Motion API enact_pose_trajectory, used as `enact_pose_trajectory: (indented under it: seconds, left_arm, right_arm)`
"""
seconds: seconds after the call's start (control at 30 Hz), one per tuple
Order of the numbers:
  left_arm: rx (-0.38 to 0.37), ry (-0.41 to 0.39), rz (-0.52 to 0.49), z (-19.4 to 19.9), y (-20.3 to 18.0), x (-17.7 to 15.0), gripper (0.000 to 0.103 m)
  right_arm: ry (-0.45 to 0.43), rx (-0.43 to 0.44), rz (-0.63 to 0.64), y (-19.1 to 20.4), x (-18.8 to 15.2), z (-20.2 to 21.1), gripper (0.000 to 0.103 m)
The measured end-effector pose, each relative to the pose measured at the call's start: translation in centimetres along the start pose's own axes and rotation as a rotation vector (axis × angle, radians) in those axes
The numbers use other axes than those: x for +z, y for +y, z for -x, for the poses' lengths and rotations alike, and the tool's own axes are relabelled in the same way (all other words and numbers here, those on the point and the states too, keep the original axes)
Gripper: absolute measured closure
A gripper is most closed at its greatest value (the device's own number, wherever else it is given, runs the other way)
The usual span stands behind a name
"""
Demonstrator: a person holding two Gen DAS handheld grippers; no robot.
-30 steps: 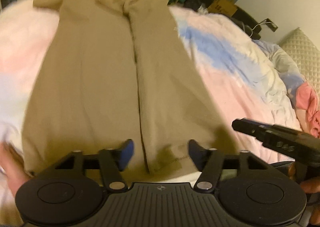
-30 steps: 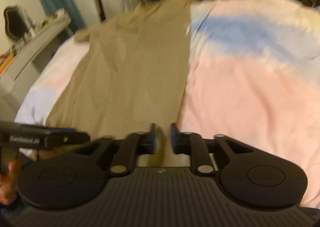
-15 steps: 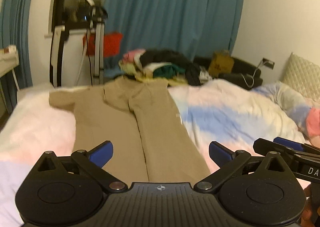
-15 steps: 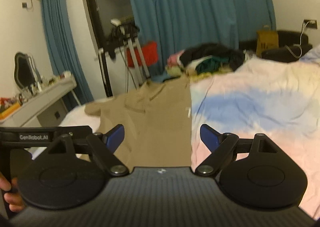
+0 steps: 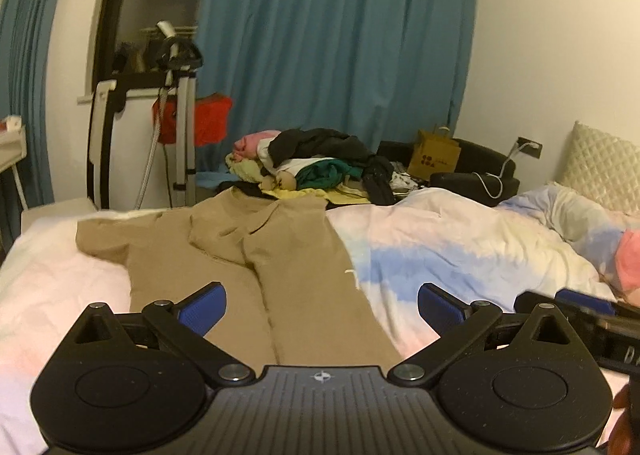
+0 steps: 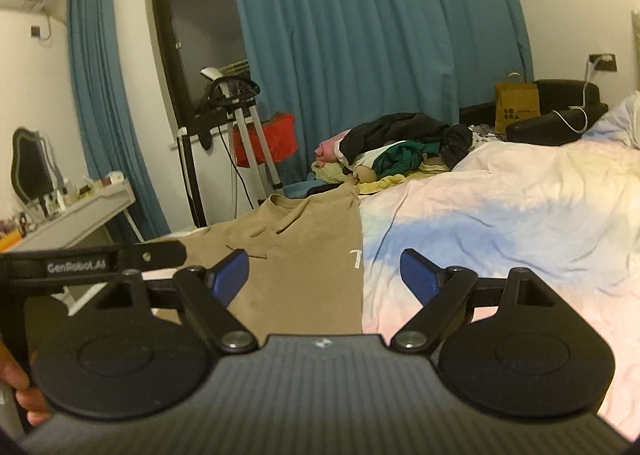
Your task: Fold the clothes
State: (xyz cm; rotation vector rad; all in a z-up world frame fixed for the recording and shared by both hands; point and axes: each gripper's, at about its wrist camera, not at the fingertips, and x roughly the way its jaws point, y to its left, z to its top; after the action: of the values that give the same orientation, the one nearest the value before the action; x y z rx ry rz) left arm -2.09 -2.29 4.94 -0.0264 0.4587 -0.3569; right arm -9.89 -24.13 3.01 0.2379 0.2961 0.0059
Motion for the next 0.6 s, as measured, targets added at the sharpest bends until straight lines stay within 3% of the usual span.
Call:
enact_pose_trajectory:
  seconds: [0.27,0.4,0.6]
  left_arm:
    - [0.105,0.014,0.063,-0.2,6.0,-0.8,0.000]
    - [0.183,-0.013,0.138,0.6,9.4,-0.5,0.000]
    - [0.312,-0.046,0.212,0.7,13.0,-1.5,0.000]
  right_arm:
    - [0.041,0.050,0.068,4.1,1.0,-7.2,0.019]
    - [0.094,0.108,0.147,7.8,2.2,-13.3,0.019]
    - [0.237,0.273,0.319,17.5,2.9,-25.5,0.020]
